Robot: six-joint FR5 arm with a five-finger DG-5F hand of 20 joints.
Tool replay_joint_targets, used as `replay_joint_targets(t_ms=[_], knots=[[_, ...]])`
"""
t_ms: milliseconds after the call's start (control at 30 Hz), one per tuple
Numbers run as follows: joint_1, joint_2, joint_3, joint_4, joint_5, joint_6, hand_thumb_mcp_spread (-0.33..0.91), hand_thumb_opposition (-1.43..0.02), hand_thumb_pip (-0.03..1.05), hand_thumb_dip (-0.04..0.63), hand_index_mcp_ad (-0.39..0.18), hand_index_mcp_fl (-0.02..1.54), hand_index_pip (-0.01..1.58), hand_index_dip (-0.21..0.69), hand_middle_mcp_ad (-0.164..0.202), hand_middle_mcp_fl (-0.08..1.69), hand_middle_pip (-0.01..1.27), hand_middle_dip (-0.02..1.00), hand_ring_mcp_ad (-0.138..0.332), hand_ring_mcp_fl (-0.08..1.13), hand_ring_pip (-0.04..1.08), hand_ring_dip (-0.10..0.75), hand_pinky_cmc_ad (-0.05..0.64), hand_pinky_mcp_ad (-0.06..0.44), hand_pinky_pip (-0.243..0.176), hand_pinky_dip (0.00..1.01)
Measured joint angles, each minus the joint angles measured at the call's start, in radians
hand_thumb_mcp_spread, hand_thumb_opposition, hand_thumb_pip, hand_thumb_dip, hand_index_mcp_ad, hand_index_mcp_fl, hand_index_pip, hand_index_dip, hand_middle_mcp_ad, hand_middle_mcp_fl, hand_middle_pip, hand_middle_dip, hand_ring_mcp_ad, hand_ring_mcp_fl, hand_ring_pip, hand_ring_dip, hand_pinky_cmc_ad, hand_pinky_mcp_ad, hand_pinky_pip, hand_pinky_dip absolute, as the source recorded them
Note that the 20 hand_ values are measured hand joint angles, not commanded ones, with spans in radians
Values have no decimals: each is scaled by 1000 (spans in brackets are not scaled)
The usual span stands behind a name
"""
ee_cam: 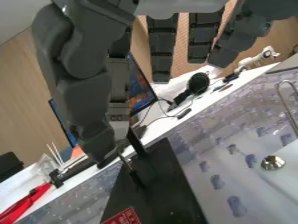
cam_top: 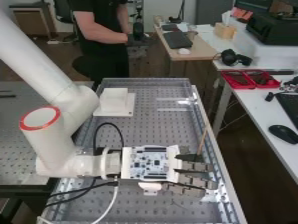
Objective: Grab the drill bit and place it in the clear container
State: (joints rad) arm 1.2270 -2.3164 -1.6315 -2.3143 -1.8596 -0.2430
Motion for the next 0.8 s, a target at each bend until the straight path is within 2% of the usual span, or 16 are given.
replay_joint_targets(t_ms=[600, 800], knots=[[-6, -16, 16, -4, -5, 4, 581, -871, 485, 208, -220, 508, 1100, 166, 77, 216, 134, 155, 178, 47, 84, 2, 360, 134, -77, 178], [-6, -19, 17, -2, -5, 9, 595, -873, 485, 208, -218, 574, 1126, 166, 77, 216, 134, 155, 176, 47, 84, 2, 356, 134, -77, 178]])
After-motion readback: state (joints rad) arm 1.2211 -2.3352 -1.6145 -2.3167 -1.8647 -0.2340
